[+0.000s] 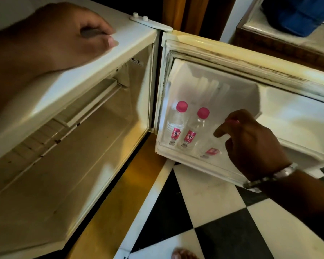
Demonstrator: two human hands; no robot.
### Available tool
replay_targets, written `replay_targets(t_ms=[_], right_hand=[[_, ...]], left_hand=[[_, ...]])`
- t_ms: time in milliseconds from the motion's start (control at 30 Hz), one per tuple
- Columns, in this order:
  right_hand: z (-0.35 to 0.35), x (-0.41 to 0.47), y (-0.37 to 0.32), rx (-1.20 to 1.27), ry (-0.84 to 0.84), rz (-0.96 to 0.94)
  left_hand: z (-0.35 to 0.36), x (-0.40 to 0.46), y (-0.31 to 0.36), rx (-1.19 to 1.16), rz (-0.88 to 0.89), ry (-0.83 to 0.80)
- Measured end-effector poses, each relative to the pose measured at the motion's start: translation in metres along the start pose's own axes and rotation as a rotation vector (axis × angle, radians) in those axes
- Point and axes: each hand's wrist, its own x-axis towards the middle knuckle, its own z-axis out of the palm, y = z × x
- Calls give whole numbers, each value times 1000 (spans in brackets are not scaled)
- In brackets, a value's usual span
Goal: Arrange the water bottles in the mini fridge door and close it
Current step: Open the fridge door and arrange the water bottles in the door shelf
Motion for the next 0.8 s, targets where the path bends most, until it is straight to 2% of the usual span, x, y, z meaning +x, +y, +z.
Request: replay_targets(t_ms=[200,300,367,500,567,633,800], right_hand=[[47,3,3,12,-4,63],[71,-8,9,58,86,43],[89,-22,12,162,122,92],[126,-54,22,495,-56,482],[139,-54,30,596,-76,490],[147,-40,34,693,-25,449],[162,-13,54,762,10,512]], left_hand=[[1,1,-4,-32,-2,13],[1,0,-3,-62,-7,11],[1,-1,-1,-77,-17,7],[-1,-3,4,-70,-25,13],[0,-4,4,-74,-27,14],[1,-4,4,-94,-33,-3],[-1,-5,5,-100,-42,-28]])
